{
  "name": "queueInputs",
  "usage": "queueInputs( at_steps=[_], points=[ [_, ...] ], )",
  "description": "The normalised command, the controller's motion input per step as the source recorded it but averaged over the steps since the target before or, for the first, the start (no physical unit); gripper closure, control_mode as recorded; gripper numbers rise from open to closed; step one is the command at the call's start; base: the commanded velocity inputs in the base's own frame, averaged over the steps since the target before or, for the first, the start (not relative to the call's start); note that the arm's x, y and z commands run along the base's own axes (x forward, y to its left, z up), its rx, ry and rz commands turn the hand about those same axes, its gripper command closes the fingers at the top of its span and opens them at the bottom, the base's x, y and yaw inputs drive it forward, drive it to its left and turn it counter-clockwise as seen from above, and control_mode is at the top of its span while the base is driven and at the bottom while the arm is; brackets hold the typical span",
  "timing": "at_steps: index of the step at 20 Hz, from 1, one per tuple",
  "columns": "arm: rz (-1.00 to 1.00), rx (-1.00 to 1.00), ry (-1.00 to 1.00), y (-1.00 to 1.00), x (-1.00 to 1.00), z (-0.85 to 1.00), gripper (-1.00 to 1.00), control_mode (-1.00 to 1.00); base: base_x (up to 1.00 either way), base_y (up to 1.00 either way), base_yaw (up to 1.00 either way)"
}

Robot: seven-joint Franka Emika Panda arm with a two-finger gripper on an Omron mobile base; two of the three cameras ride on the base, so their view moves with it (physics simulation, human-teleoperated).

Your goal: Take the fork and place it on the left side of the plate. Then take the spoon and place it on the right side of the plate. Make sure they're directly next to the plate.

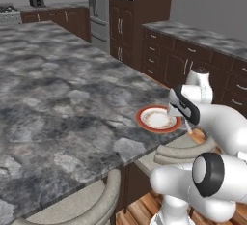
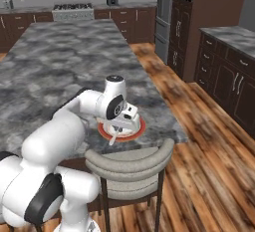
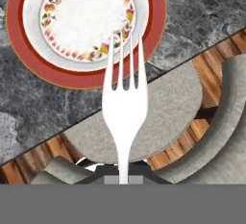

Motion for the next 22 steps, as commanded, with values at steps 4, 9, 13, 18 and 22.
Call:
queueInputs(
  at_steps=[4, 9, 13, 18, 22],
  points=[
    [0.23, -0.01, 0.01, 0.60, 0.34, -0.01, 1.00, -1.00, 0.00, 0.00, 0.00],
    [0.16, -0.01, 0.00, 0.64, 0.24, -0.08, 1.00, -1.00, 0.00, 0.00, 0.00],
    [0.03, -0.02, 0.00, 0.60, 0.26, -0.21, 1.00, -1.00, 0.00, 0.00, 0.00],
    [0.01, -0.01, 0.00, 0.60, 0.33, -0.23, 1.00, -1.00, 0.00, 0.00, 0.00],
    [0.00, 0.00, 0.00, 0.53, 0.19, -0.17, 1.00, -1.00, 0.00, 0.00, 0.00]
  ],
)
